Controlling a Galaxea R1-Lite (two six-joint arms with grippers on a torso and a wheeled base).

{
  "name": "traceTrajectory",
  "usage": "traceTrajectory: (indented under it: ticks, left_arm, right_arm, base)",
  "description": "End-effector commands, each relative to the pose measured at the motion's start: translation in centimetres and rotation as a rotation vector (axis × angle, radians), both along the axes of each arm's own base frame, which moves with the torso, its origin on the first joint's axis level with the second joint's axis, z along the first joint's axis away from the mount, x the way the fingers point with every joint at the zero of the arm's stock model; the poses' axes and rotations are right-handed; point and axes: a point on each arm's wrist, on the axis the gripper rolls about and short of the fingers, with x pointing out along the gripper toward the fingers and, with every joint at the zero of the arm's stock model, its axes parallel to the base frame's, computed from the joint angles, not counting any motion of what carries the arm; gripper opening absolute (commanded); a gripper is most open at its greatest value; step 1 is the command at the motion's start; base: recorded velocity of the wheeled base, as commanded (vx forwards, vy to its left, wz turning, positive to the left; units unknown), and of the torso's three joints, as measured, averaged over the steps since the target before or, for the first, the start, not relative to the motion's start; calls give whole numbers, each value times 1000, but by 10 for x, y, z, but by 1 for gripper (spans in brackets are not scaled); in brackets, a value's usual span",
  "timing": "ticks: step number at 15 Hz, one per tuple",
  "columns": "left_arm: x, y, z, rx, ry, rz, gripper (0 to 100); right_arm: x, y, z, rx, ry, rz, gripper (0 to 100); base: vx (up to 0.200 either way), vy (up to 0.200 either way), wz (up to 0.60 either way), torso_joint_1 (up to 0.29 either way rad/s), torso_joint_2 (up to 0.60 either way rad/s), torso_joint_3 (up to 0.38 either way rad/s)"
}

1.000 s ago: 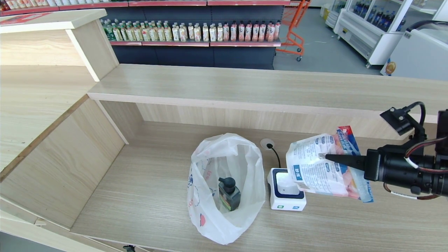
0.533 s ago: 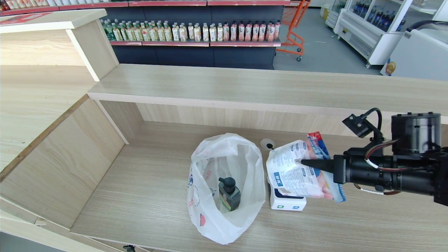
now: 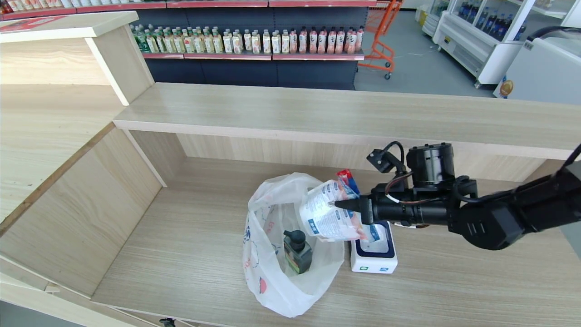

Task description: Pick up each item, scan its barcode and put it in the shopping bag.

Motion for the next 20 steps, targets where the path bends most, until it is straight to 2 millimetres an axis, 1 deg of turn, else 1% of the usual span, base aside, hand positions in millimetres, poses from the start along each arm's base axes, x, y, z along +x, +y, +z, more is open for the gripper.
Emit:
traceTrajectory:
  ticks: [1,4,5,6,7,9,10,13,15,16,17,18,20]
  left_arm:
    - [0,0,0,1,0,0,100]
    - [0,0,0,-1,0,0,100]
    - [0,0,0,1,0,0,100]
    - [0,0,0,-1,0,0,100]
    - [0,0,0,1,0,0,100]
    - [0,0,0,1,0,0,100]
    - [0,0,0,-1,0,0,100]
    - [0,0,0,1,0,0,100]
    - [0,0,0,-1,0,0,100]
    - [0,0,0,-1,0,0,100]
    - [0,0,0,-1,0,0,100]
    - [0,0,0,-1,0,0,100]
    - [0,0,0,-1,0,0,100]
  right_arm:
    - [16,24,-23,-18,33,40,0]
    - [31,43,-36,-21,30,66,0]
    - [40,50,-41,-22,17,72,0]
    - [47,57,-43,-36,-9,55,0]
    - [50,65,-44,-60,-31,10,0]
    - [56,73,-44,-67,-40,-5,0]
    - [57,75,-42,-70,-42,0,100]
    - [57,75,-35,-42,-35,23,100]
    - [55,70,-22,22,-4,23,100]
    - [53,66,-5,110,52,-2,100]
    - [51,64,6,168,87,-14,100]
    - [49,61,15,212,108,-21,100]
    - [40,48,29,259,151,-40,100]
  base:
    - [0,0,0,0,0,0]
    - [0,0,0,0,0,0]
    - [0,0,0,0,0,0]
    - [0,0,0,0,0,0]
    - [0,0,0,0,0,0]
    - [0,0,0,0,0,0]
    - [0,0,0,0,0,0]
    - [0,0,0,0,0,0]
    - [0,0,0,0,0,0]
    - [0,0,0,0,0,0]
    - [0,0,0,0,0,0]
    - [0,0,0,0,0,0]
    - [0,0,0,0,0,0]
